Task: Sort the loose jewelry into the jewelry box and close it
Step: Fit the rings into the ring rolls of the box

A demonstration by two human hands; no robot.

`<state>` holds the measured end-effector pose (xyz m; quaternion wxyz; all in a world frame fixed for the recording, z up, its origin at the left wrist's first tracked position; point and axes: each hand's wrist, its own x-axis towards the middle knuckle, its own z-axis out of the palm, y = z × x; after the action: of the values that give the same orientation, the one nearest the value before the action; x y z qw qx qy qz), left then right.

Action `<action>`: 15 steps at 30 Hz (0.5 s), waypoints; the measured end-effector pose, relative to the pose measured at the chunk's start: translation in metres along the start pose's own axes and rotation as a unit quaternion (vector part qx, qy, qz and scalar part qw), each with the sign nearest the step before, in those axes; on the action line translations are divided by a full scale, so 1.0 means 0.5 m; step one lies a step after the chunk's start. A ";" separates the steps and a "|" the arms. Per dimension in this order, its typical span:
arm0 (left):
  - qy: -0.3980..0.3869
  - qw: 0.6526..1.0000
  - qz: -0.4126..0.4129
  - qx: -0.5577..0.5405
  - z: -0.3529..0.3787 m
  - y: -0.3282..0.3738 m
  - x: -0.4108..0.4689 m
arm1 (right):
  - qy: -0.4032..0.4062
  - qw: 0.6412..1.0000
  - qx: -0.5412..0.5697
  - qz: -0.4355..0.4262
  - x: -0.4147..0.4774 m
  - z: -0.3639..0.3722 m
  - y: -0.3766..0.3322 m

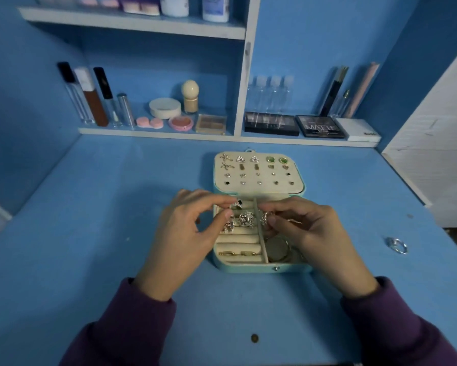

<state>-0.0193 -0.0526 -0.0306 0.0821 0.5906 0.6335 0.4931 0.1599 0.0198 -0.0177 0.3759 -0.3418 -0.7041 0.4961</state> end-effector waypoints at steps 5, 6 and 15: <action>-0.040 0.992 0.058 0.105 0.015 0.002 0.004 | 0.009 0.999 -0.032 -0.014 0.001 0.003 0.007; -0.045 0.988 0.075 0.126 0.020 0.003 0.006 | 0.010 0.999 -0.029 -0.013 0.001 0.003 0.008; -0.028 0.999 -0.020 -0.006 0.015 0.005 0.020 | 0.012 0.999 -0.034 -0.029 0.000 0.002 0.008</action>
<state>-0.0153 -0.0406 -0.0276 0.1139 0.5907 0.6397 0.4783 0.1596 0.0207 -0.0218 0.3867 -0.3394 -0.7255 0.4571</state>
